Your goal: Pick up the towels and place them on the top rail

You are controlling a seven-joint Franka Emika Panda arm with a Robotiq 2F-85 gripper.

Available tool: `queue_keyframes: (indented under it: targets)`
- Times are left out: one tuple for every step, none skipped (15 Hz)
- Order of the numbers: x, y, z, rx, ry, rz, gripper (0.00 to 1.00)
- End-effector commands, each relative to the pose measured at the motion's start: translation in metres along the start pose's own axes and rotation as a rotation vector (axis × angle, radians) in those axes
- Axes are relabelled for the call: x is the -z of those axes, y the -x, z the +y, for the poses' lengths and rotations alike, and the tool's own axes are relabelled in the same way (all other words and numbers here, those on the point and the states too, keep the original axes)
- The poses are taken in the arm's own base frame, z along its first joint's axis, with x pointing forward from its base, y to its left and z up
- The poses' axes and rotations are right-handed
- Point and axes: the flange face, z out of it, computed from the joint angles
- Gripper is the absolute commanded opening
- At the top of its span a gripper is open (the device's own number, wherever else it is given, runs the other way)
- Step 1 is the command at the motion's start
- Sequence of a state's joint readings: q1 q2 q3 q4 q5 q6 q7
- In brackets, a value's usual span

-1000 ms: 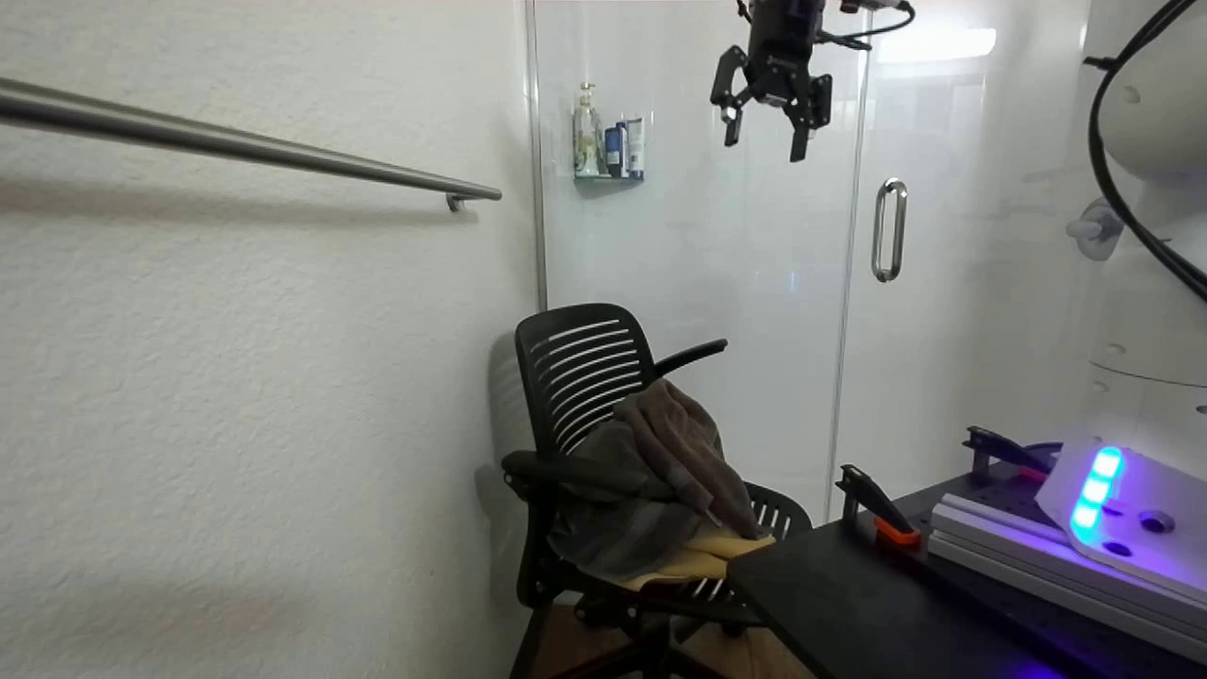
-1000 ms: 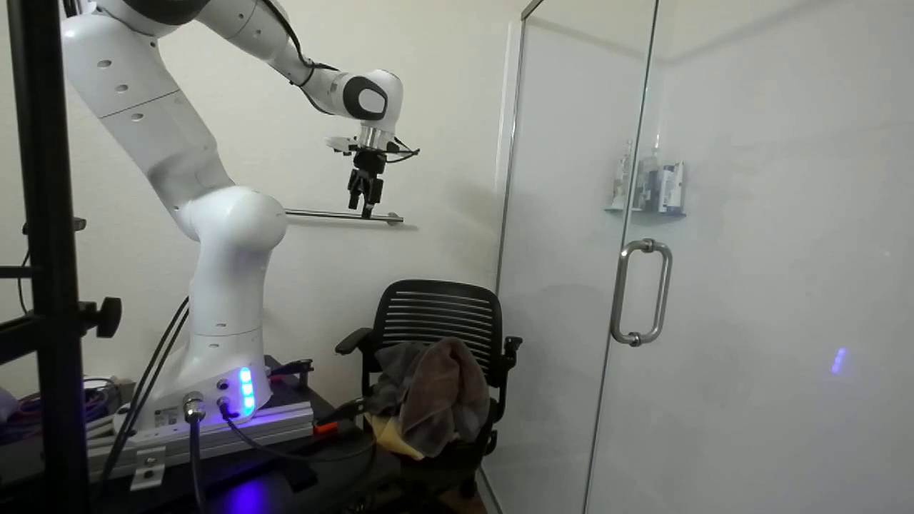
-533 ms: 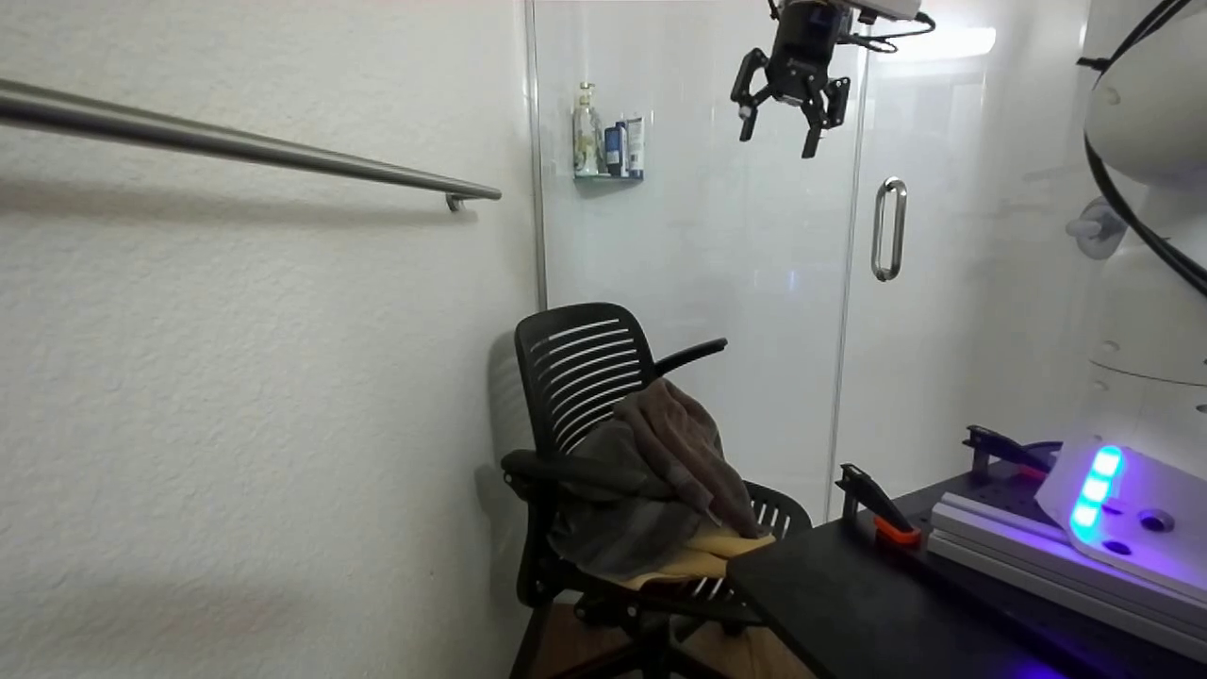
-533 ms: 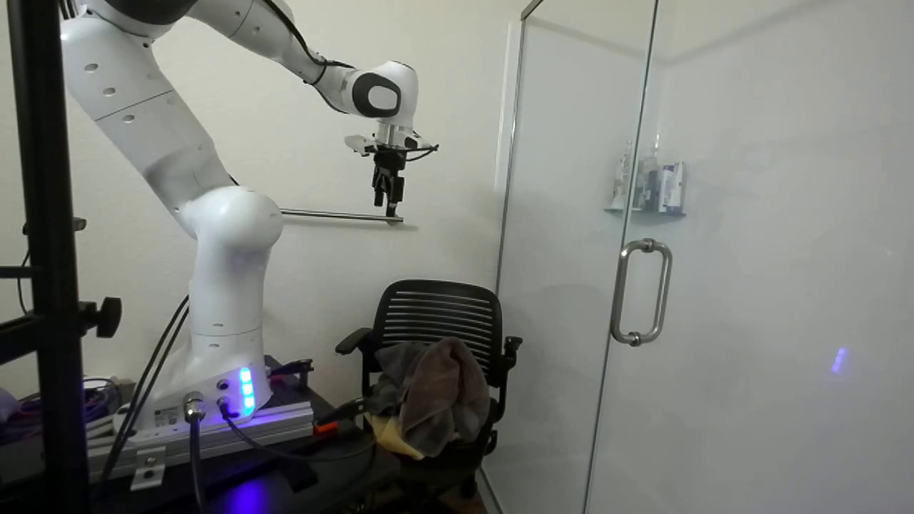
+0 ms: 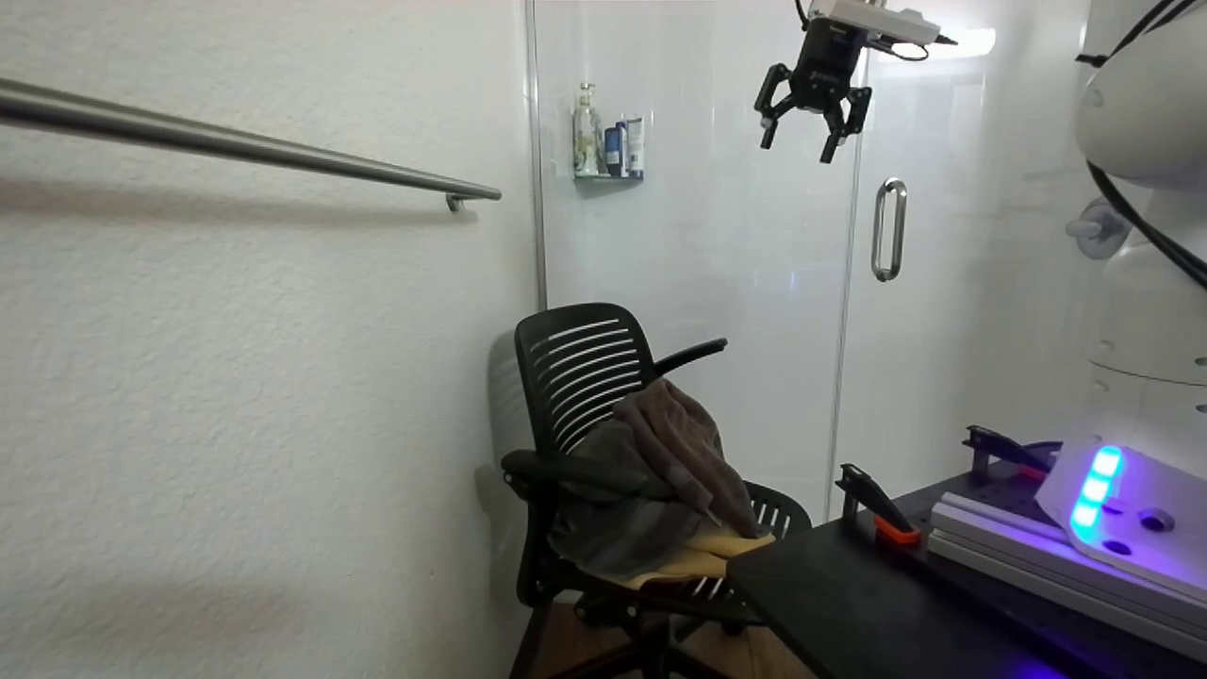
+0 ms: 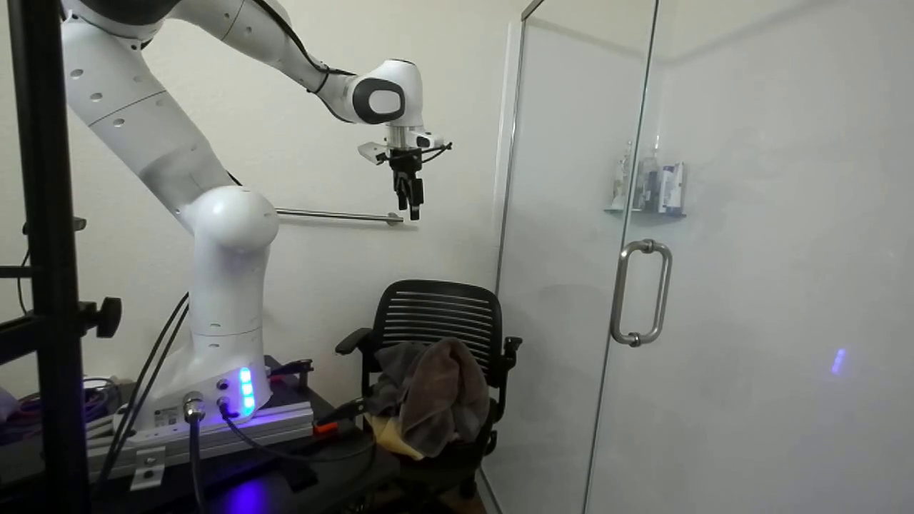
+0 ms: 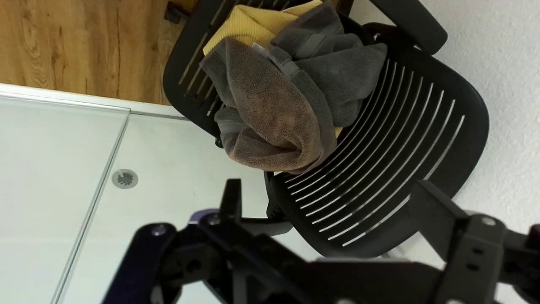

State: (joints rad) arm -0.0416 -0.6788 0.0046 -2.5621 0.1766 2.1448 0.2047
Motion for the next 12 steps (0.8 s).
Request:
queue_keyframes:
  targets:
    - [0.002,0.003,0.007,-0.015,-0.002,-0.001,1.0]
    - [-0.01,0.0,0.022,-0.042,-0.038,-0.031,1.0]
    - [-0.022,-0.002,0.037,-0.073,-0.056,-0.064,1.0]
    - [-0.04,-0.003,0.057,-0.099,-0.107,-0.092,1.0]
    - [-0.054,-0.005,0.073,-0.127,-0.129,-0.113,1.0]
    - [-0.071,-0.006,0.089,-0.126,-0.156,-0.136,1.0]
    - [-0.084,-0.008,0.101,-0.114,-0.188,-0.151,1.0]
    - [-0.097,-0.011,0.112,-0.105,-0.213,-0.17,1.0]
    - [-0.107,-0.015,0.115,-0.083,-0.219,-0.184,1.0]
    - [-0.115,-0.02,0.115,-0.058,-0.226,-0.19,1.0]
    - [-0.124,-0.025,0.112,-0.026,-0.216,-0.195,1.0]
    - [-0.134,-0.031,0.101,0.008,-0.174,-0.2,1.0]
